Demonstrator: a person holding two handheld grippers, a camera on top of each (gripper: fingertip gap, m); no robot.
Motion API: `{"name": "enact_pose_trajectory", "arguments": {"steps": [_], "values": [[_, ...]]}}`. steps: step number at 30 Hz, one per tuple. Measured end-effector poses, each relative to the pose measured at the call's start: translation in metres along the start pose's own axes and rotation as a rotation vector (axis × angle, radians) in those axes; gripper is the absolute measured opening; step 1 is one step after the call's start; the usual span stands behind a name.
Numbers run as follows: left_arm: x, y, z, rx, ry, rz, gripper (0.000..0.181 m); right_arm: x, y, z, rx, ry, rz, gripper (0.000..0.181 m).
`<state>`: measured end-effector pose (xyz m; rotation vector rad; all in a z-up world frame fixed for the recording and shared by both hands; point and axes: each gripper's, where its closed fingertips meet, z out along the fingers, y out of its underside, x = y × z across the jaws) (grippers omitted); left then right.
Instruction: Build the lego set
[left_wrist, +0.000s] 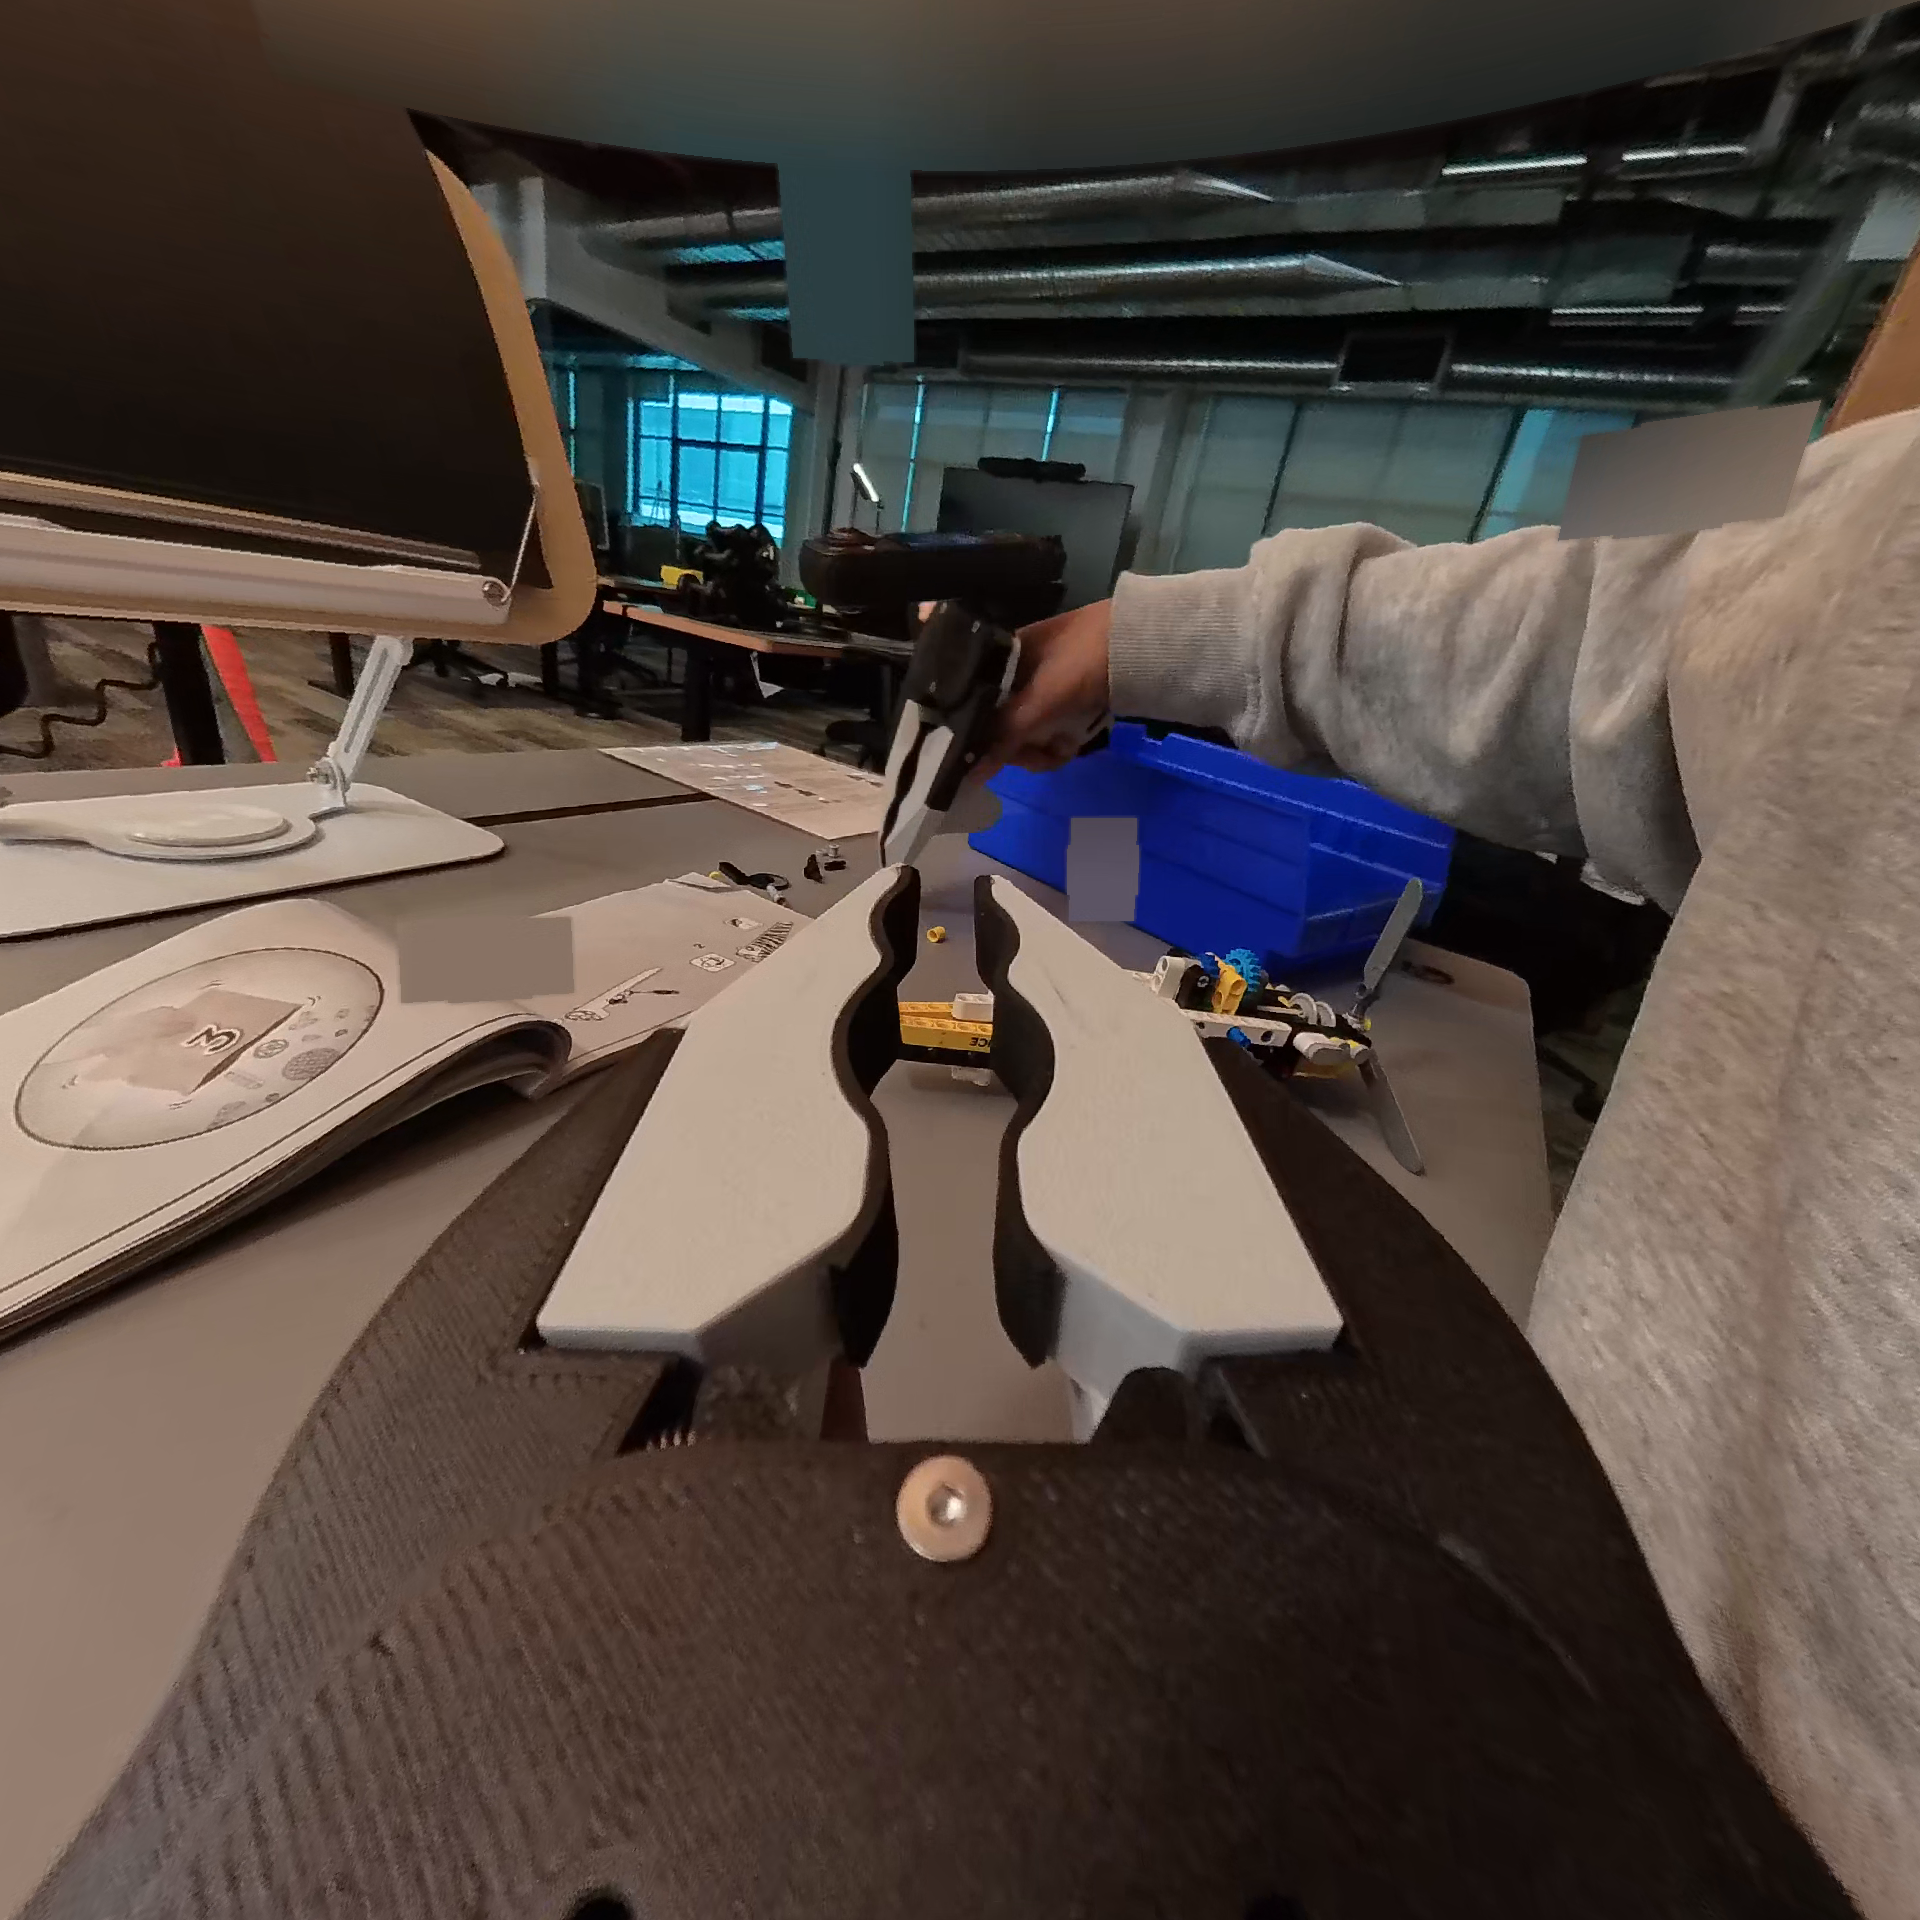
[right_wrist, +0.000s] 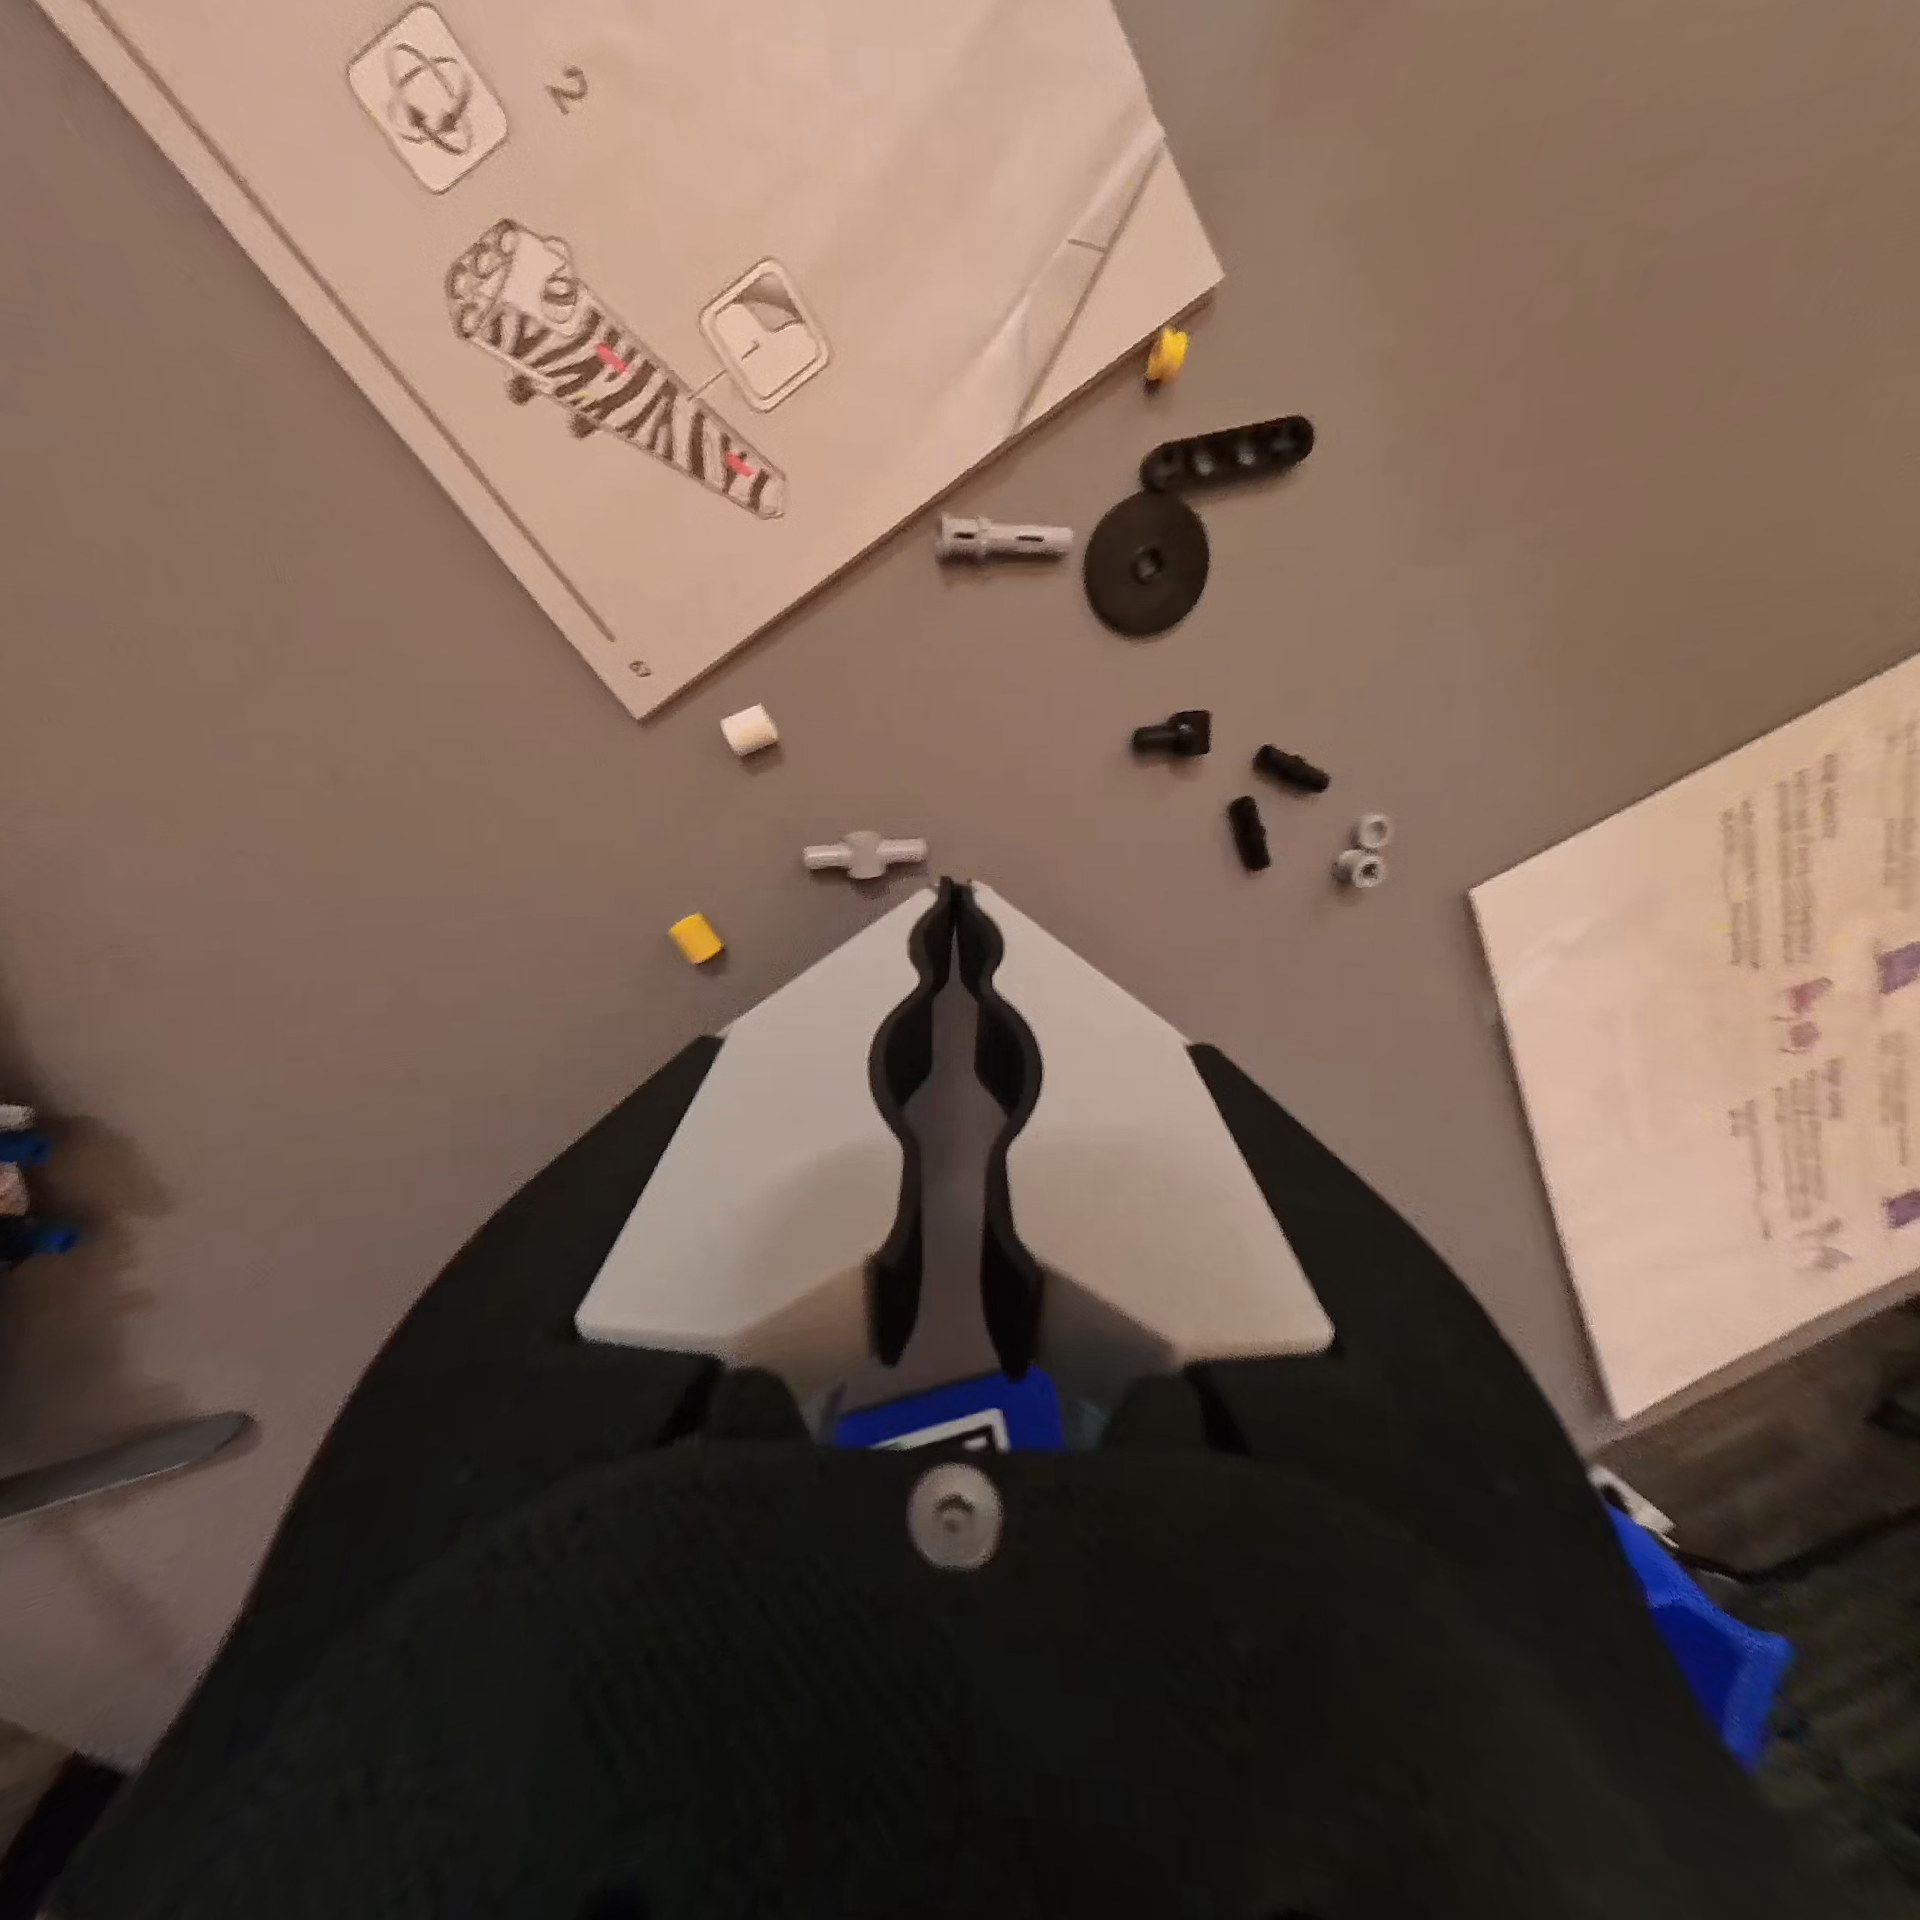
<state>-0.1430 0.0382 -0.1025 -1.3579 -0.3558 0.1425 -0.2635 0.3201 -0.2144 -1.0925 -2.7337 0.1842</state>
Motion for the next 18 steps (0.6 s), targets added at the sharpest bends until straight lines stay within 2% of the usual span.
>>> {"name": "enact_pose_trajectory", "arguments": {"steps": [2, 5, 11, 18], "values": [[0.001, 0.0, 0.0, -0.003, 0.004, -0.004, 0.008, -0.01, 0.003, 0.0, 0.002, -0.045, -0.012, 0.01], [0.004, 0.001, 0.001, -0.008, 0.015, 0.0, 0.009, -0.012, 0.005, 0.002, 0.001, -0.03, -0.016, 0.013], [0.003, 0.001, 0.0, -0.005, 0.011, -0.01, 0.009, -0.02, -0.002, 0.006, 0.05, -0.092, 0.03, 0.032], [0.004, 0.001, 0.0, -0.006, 0.012, -0.012, 0.009, -0.017, -0.003, 0.013, 0.038, -0.09, 0.027, 0.023]]}}
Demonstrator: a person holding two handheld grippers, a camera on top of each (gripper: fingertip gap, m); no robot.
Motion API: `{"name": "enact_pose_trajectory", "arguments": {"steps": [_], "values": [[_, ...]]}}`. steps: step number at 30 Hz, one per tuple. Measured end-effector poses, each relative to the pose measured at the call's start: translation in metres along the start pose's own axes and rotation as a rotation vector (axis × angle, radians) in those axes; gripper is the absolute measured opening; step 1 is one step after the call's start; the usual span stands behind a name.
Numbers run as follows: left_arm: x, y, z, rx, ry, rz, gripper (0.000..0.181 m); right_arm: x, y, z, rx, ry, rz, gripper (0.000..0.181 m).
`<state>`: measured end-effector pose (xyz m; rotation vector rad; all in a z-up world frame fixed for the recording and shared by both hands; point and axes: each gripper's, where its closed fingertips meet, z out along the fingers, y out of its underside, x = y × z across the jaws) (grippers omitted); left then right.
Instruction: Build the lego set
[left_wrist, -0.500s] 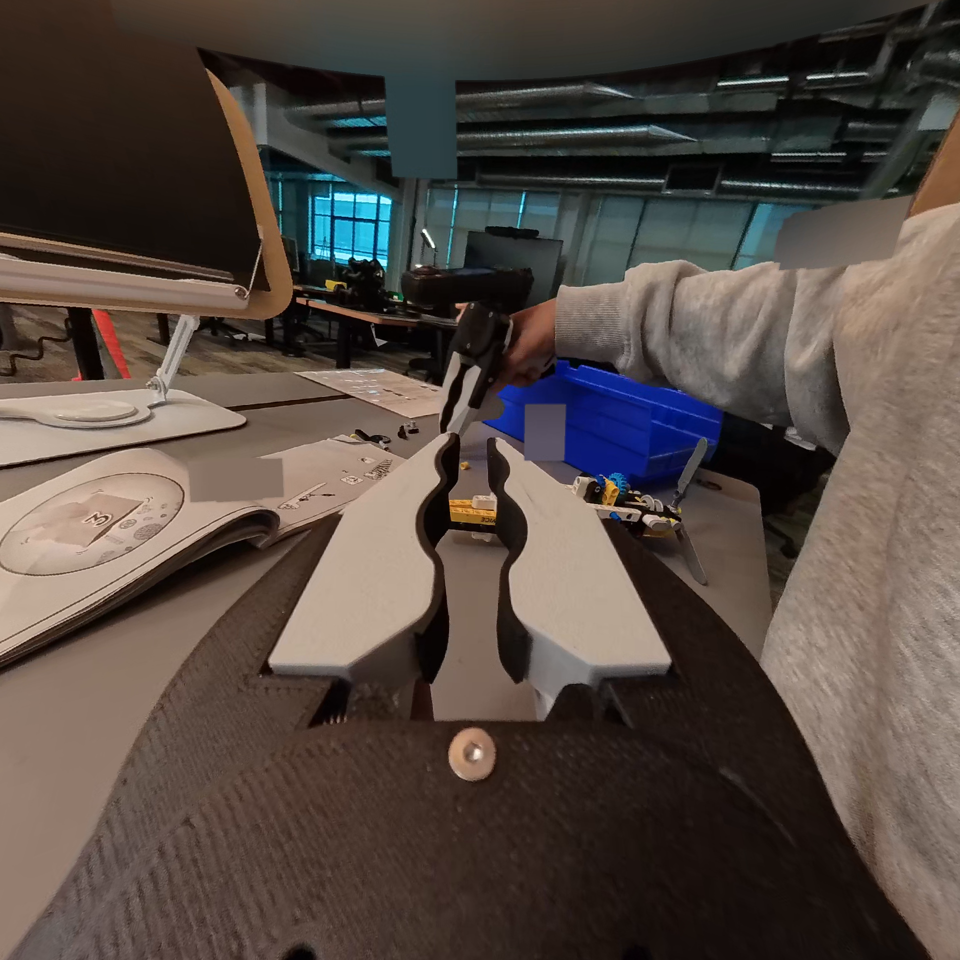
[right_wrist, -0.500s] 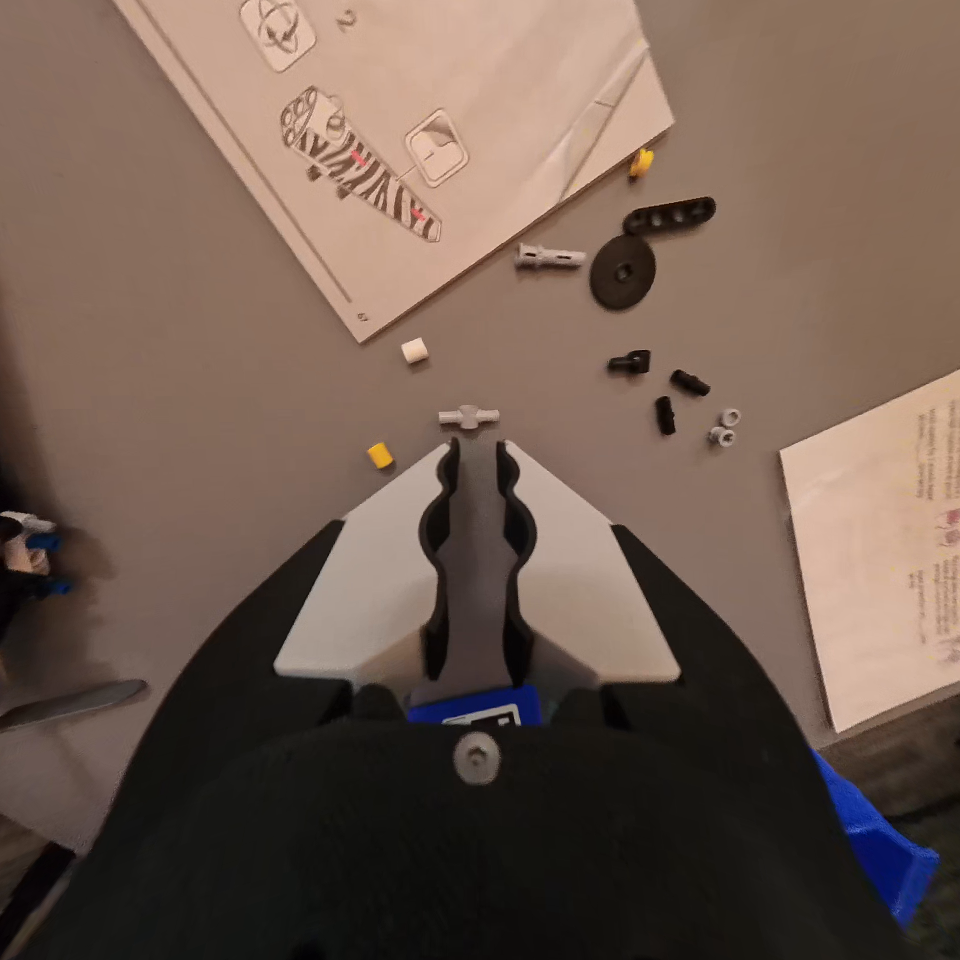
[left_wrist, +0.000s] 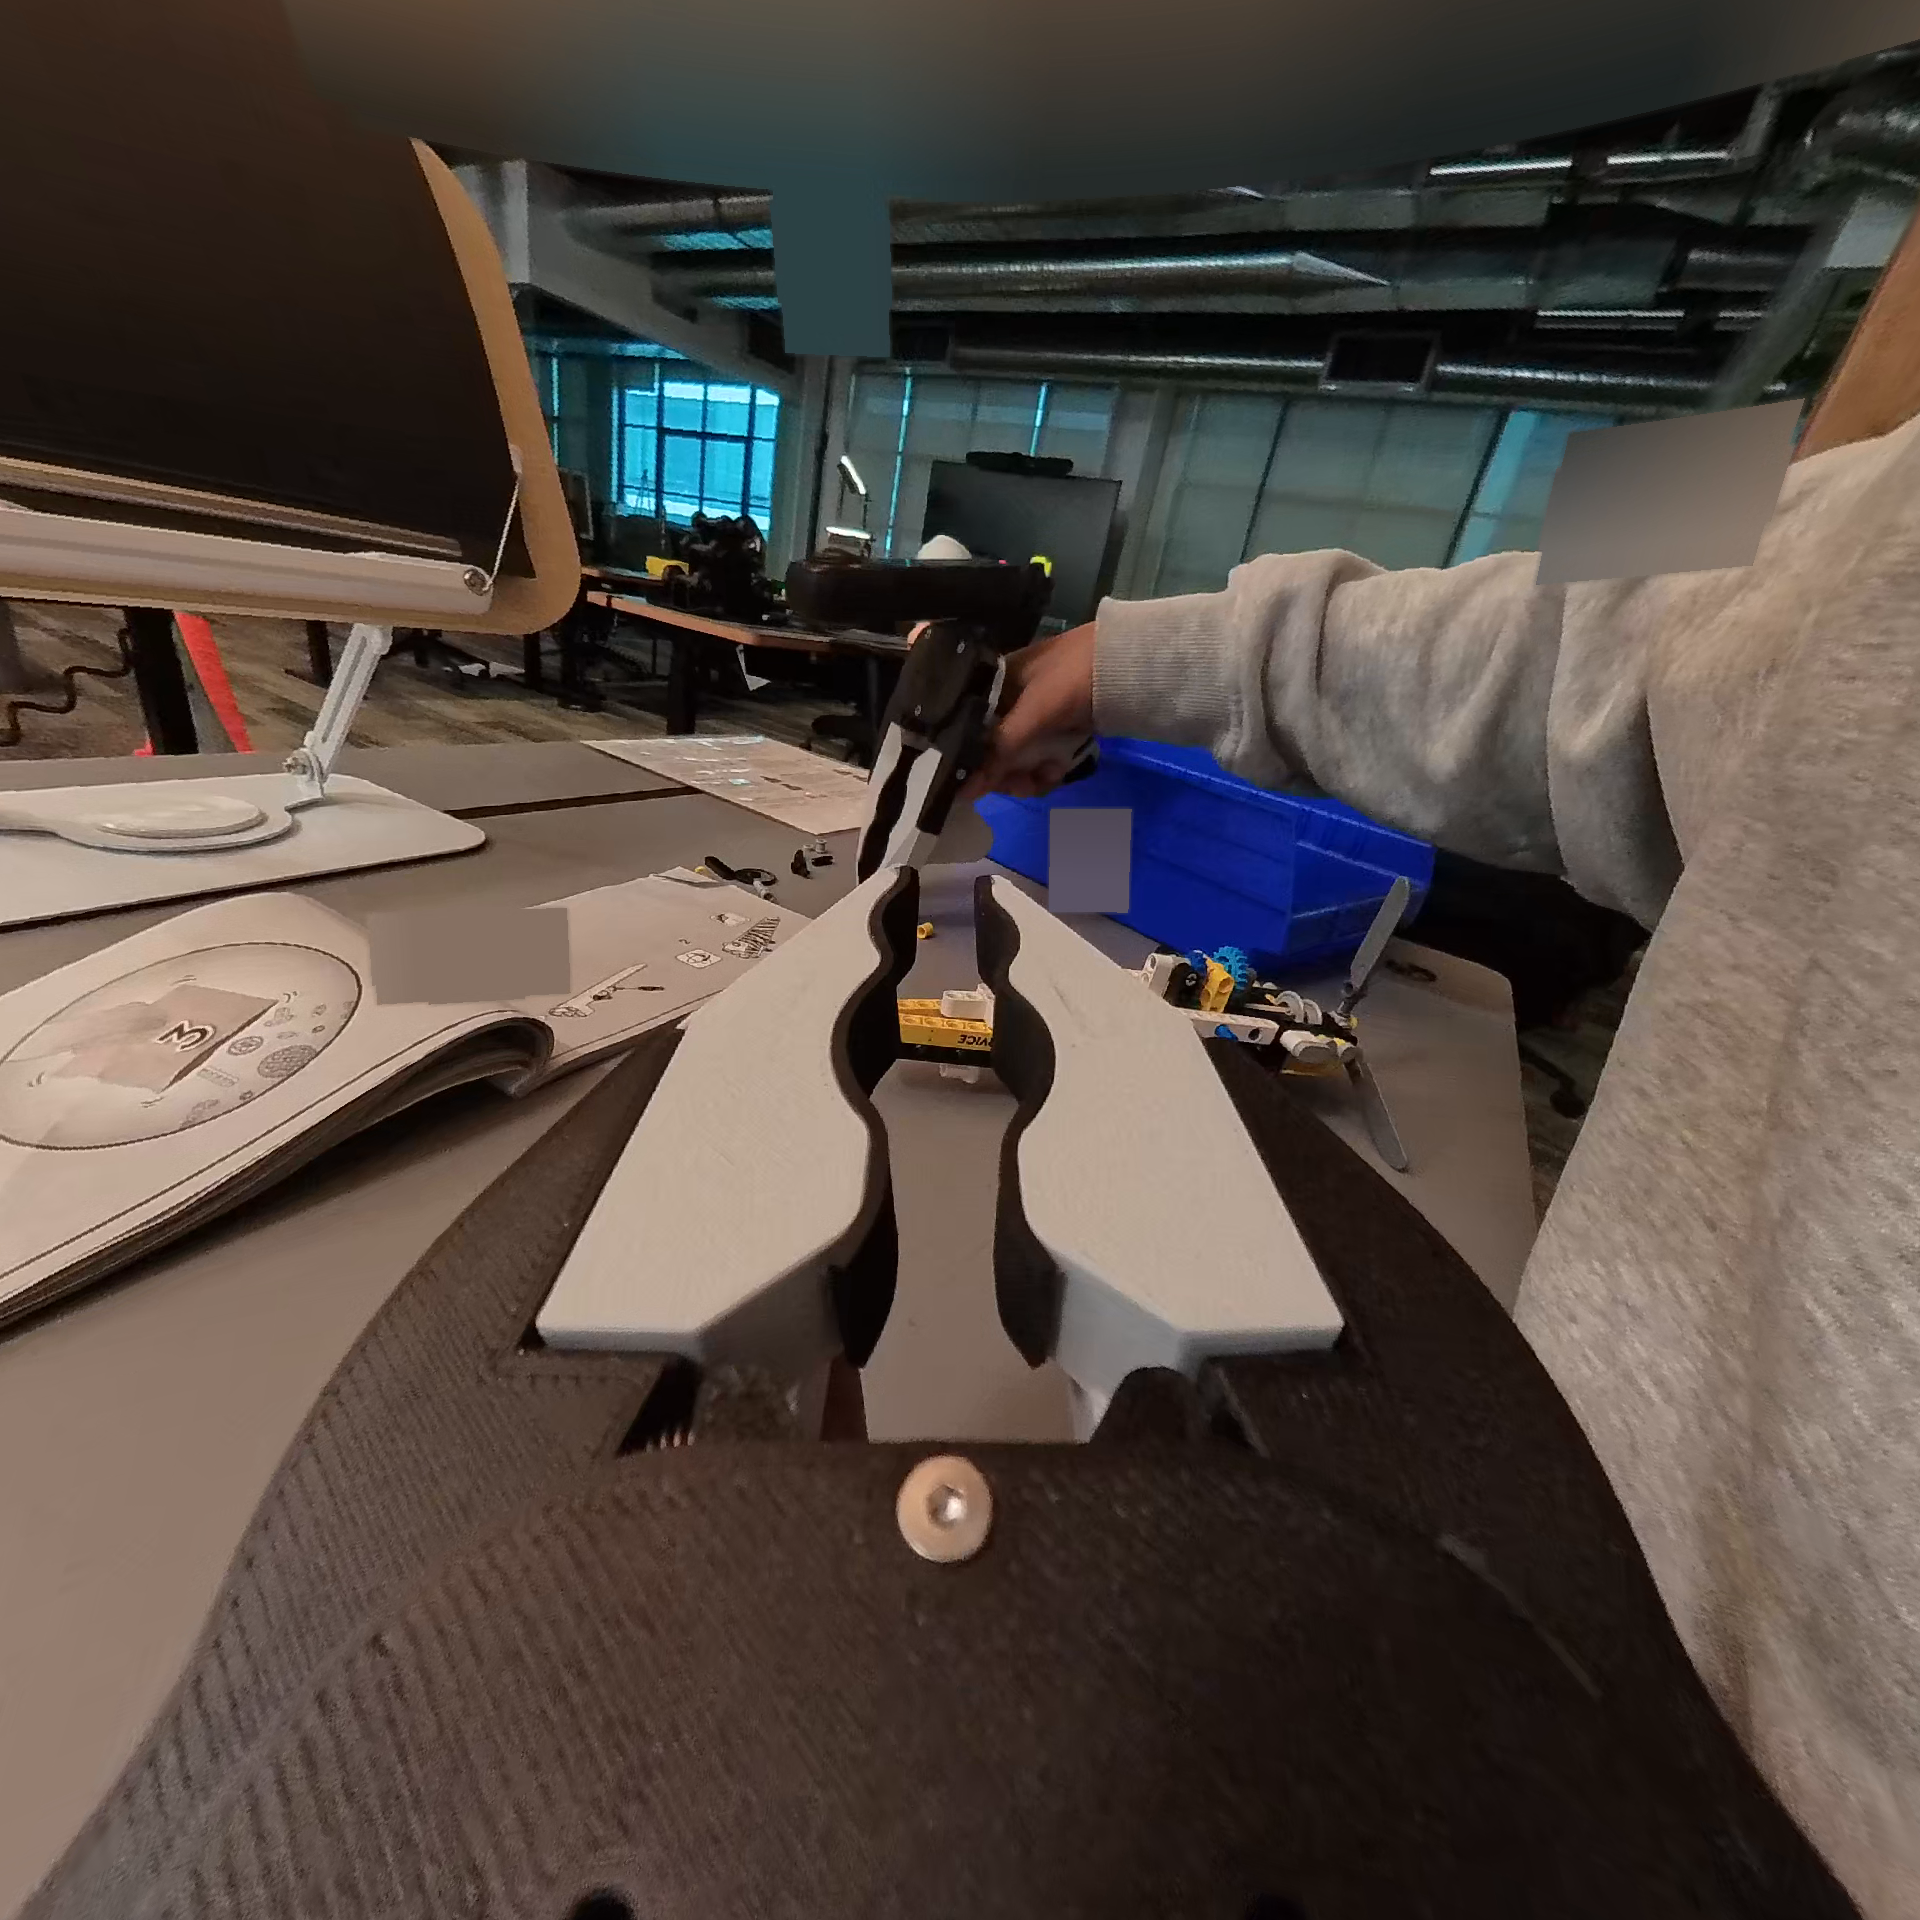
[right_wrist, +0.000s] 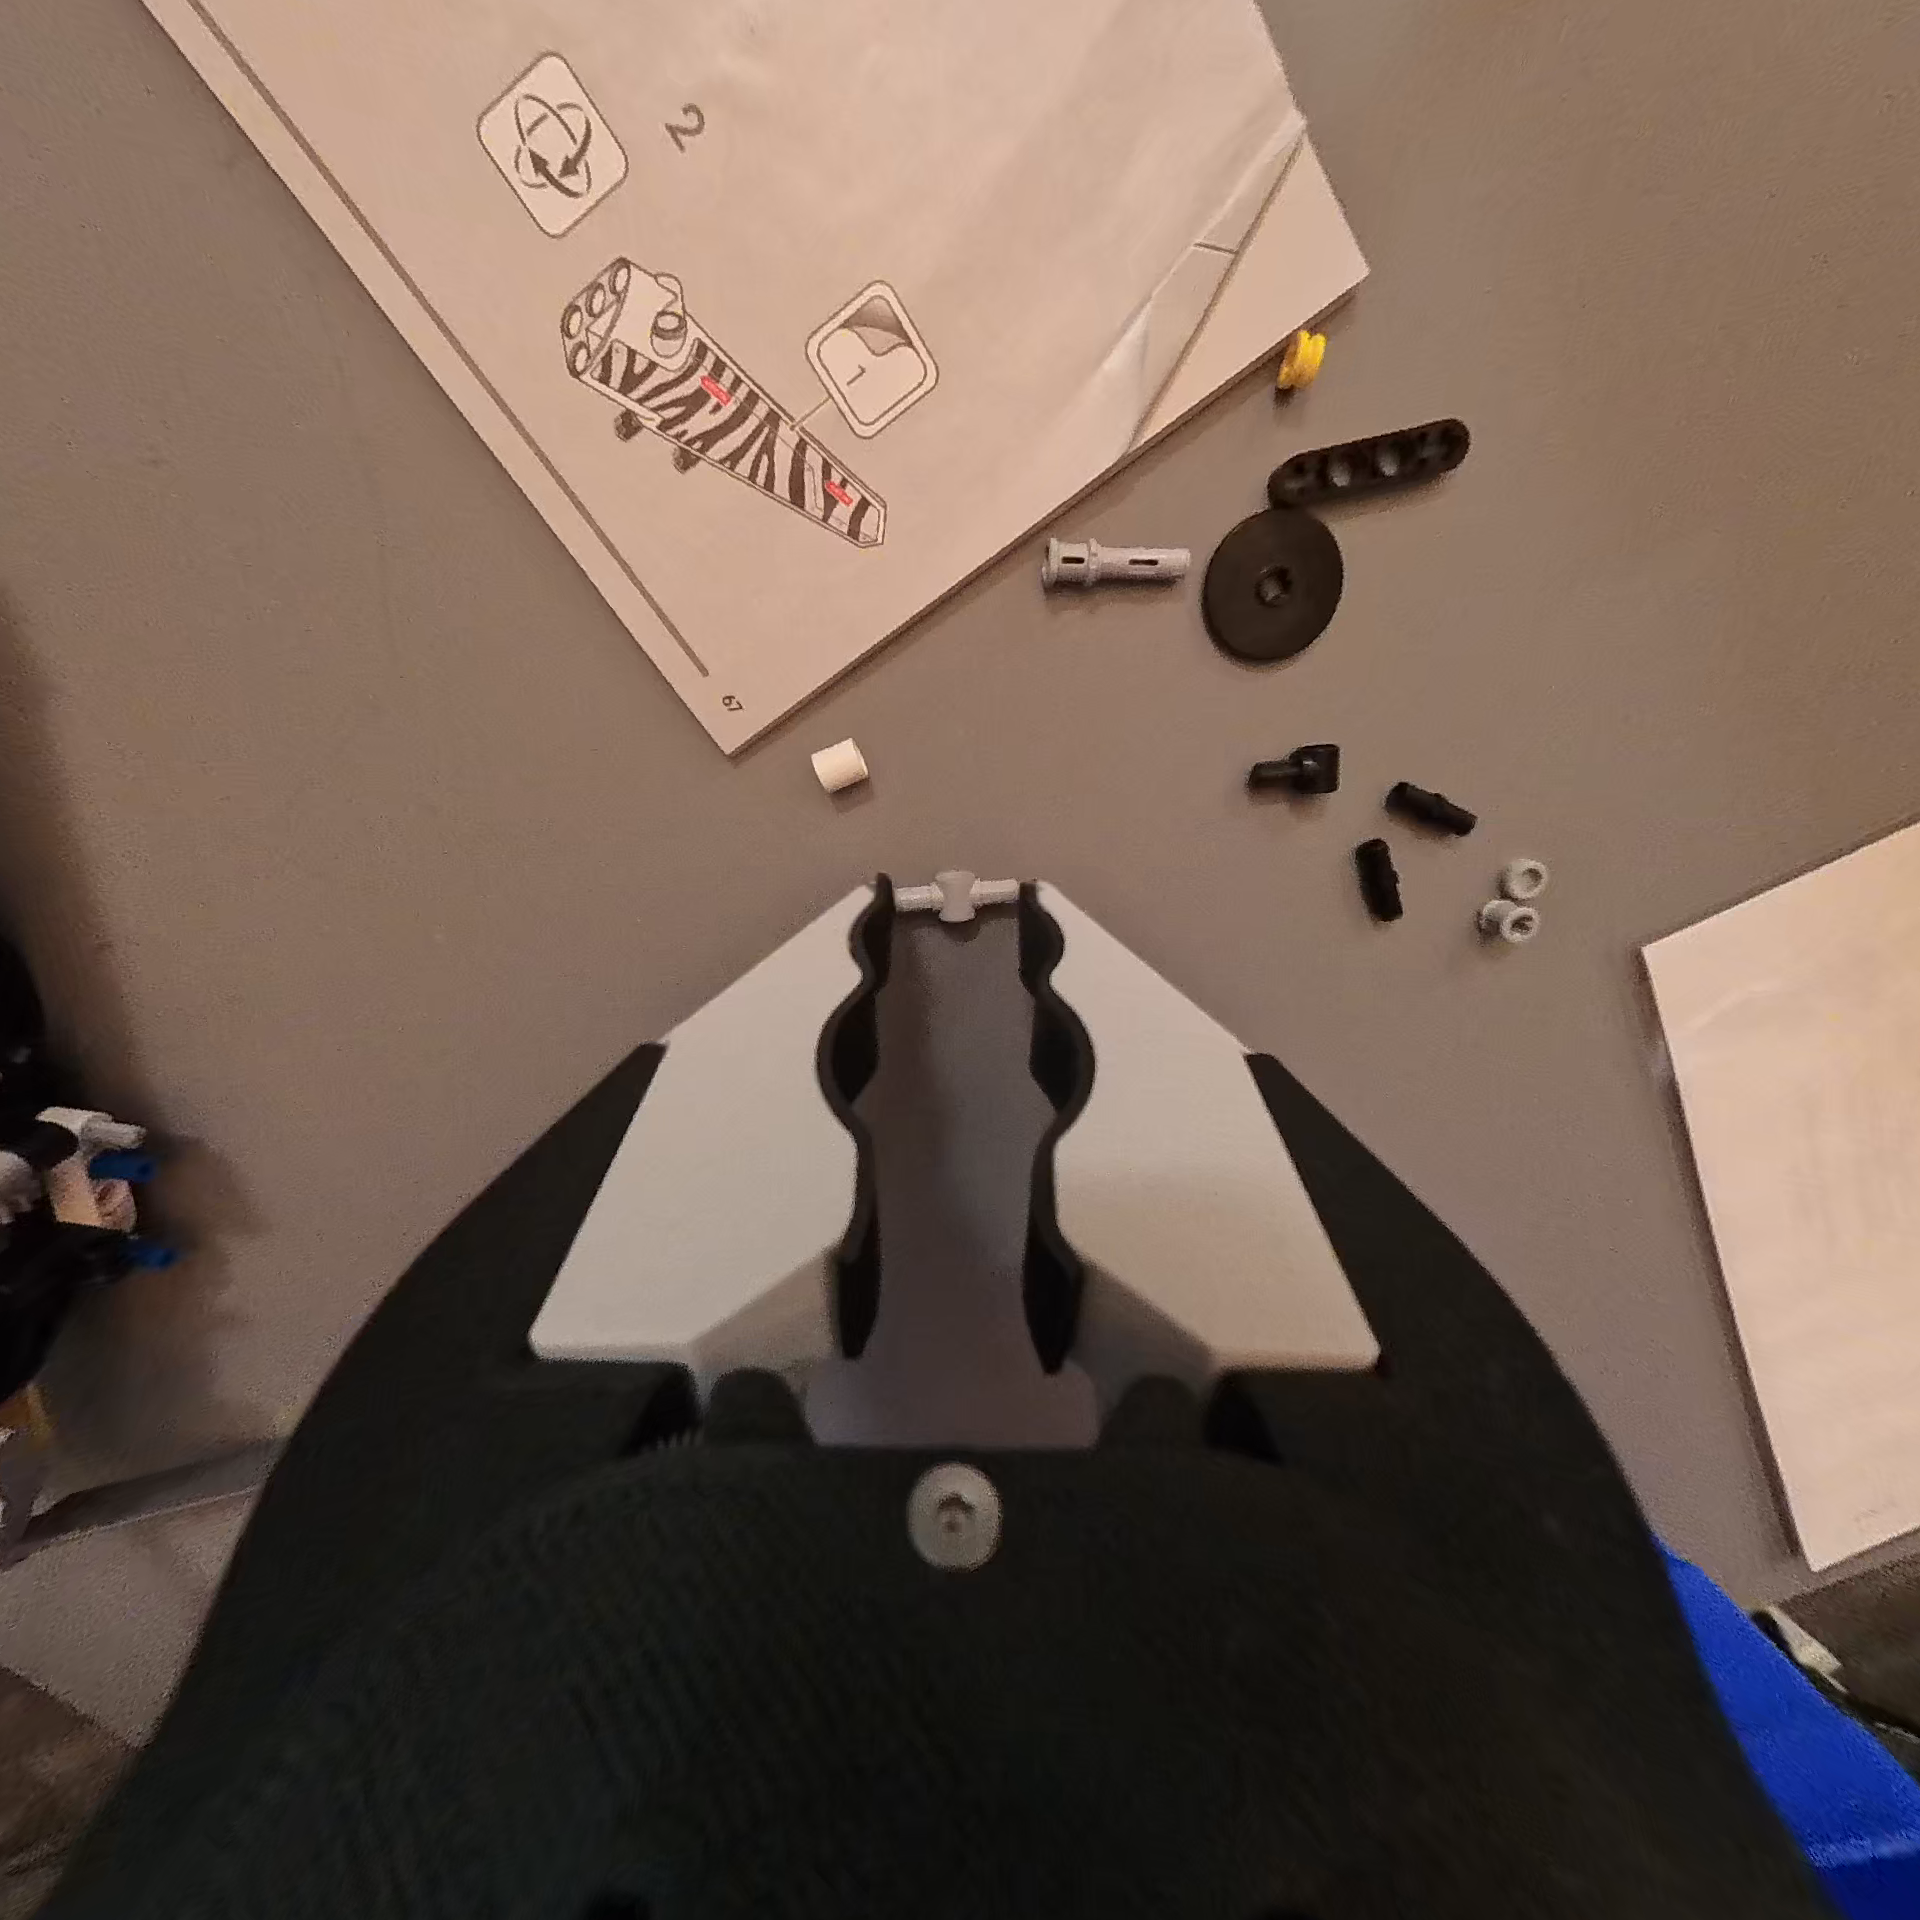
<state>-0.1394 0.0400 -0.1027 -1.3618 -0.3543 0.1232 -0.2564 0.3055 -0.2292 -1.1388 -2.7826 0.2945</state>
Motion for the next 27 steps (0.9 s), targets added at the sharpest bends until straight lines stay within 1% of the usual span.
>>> {"name": "enact_pose_trajectory", "arguments": {"steps": [3, 9, 14, 18, 22, 27], "values": [[0.0, 0.0, 0.0, 0.0, 0.001, -0.003, 0.009, 0.0, -0.004, 0.0, 0.009, -0.004, -0.007, 0.022], [0.002, 0.001, 0.001, -0.003, 0.006, 0.004, 0.009, 0.017, -0.041, 0.004, 0.11, 0.054, -0.015, 0.022], [-0.002, -0.001, 0.0, 0.004, -0.005, -0.017, 0.009, 0.02, -0.052, 0.011, 0.094, 0.057, -0.041, 0.022], [-0.001, 0.0, 0.0, 0.0, -0.001, -0.013, 0.009, 0.02, -0.055, 0.006, 0.104, 0.077, -0.04, 0.024], [0.001, 0.0, 0.0, -0.001, 0.002, -0.002, 0.009, 0.013, -0.049, -0.003, 0.115, 0.08, -0.035, 0.027], [0.001, 0.0, 0.0, -0.001, 0.001, -0.006, 0.009, -0.015, -0.034, -0.01, 0.106, 0.024, -0.071, 0.024]]}}
